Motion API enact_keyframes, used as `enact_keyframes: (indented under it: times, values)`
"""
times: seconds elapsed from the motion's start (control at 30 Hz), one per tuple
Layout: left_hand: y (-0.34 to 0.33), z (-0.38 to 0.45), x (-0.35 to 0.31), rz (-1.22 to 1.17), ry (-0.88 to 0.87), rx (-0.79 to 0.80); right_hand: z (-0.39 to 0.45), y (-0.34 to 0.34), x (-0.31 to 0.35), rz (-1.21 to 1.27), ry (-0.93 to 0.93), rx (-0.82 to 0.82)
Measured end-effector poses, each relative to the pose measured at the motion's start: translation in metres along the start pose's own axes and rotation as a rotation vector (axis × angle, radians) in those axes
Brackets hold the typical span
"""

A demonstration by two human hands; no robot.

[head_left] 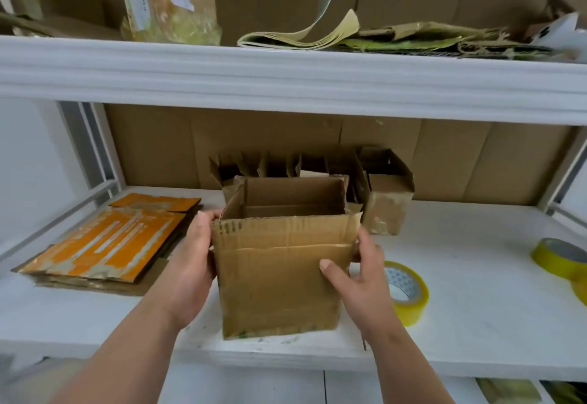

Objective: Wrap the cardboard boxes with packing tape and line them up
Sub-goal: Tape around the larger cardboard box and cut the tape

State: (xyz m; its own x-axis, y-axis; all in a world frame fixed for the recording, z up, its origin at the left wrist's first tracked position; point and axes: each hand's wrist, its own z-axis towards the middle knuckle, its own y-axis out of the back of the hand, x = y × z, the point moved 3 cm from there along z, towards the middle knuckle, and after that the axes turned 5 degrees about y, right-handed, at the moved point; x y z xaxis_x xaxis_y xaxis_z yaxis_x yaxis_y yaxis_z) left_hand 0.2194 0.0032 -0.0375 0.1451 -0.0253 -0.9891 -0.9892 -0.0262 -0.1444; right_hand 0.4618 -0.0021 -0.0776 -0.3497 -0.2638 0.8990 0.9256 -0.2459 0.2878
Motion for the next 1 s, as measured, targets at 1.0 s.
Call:
enact_keyframes:
  times: [1.0]
  values:
    - [0.005, 0.017, -0.008, 0.270, -0.037, -0.214, 0.015, 0.005, 0.025, 0.201, -0.072, -0.209]
